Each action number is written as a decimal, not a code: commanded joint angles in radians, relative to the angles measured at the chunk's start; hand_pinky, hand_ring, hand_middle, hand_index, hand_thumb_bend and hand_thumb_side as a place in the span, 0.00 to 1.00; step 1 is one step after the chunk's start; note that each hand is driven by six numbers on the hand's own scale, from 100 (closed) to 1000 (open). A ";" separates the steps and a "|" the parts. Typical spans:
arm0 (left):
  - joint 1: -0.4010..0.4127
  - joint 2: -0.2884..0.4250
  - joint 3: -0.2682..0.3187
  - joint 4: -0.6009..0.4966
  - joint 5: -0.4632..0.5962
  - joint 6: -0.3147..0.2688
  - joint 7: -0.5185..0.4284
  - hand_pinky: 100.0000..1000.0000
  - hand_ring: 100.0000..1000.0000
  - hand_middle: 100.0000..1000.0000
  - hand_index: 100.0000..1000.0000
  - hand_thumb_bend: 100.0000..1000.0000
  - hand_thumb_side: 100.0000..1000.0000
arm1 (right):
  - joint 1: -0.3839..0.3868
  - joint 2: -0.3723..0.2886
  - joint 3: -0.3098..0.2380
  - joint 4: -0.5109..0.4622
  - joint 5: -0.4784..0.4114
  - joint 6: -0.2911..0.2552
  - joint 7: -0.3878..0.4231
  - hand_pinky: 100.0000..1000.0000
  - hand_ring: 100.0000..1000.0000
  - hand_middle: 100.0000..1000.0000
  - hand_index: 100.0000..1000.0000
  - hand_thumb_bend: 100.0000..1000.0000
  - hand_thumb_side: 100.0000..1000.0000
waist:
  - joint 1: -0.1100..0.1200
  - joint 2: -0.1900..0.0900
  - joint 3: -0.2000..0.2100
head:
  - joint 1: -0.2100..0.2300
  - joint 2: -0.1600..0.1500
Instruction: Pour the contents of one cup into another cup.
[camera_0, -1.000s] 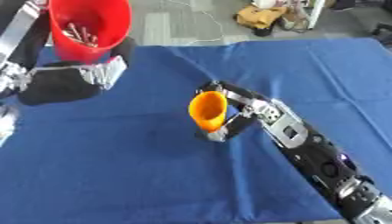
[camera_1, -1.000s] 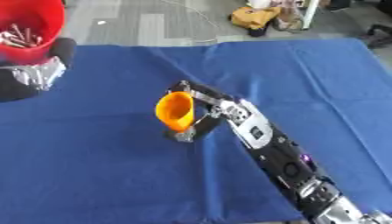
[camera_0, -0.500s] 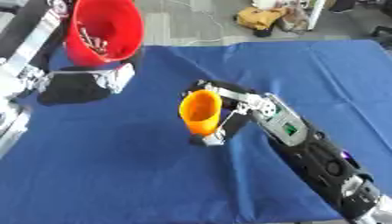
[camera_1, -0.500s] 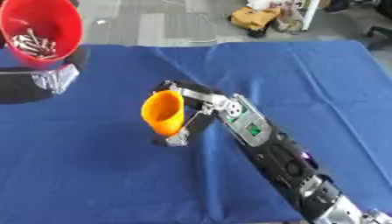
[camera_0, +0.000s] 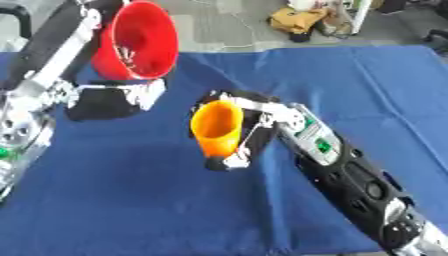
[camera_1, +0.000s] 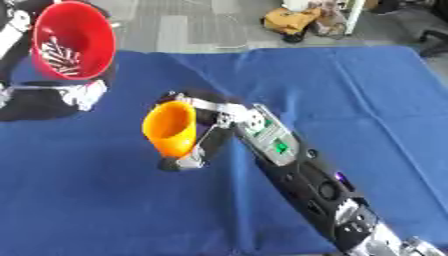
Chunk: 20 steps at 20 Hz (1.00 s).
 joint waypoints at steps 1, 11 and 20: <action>-0.026 -0.004 0.002 0.013 -0.033 -0.020 -0.001 0.21 0.45 0.44 0.74 0.00 0.00 | -0.021 -0.002 -0.003 -0.024 -0.011 -0.062 0.069 0.18 0.31 0.23 0.57 0.00 0.00 | 0.001 -0.013 0.000 | -0.002 -0.005; -0.081 -0.021 -0.024 0.045 -0.141 -0.099 -0.064 0.22 0.43 0.42 0.73 0.07 0.00 | -0.021 0.003 -0.003 -0.025 -0.013 -0.056 0.066 0.18 0.31 0.23 0.57 0.00 0.00 | 0.001 -0.013 -0.007 | 0.003 -0.009; -0.111 -0.051 -0.031 0.067 -0.310 -0.176 -0.108 0.24 0.42 0.38 0.72 0.18 0.00 | -0.021 0.005 -0.002 -0.033 -0.019 -0.050 0.066 0.19 0.31 0.23 0.57 0.00 0.00 | 0.001 -0.012 -0.011 | 0.006 -0.010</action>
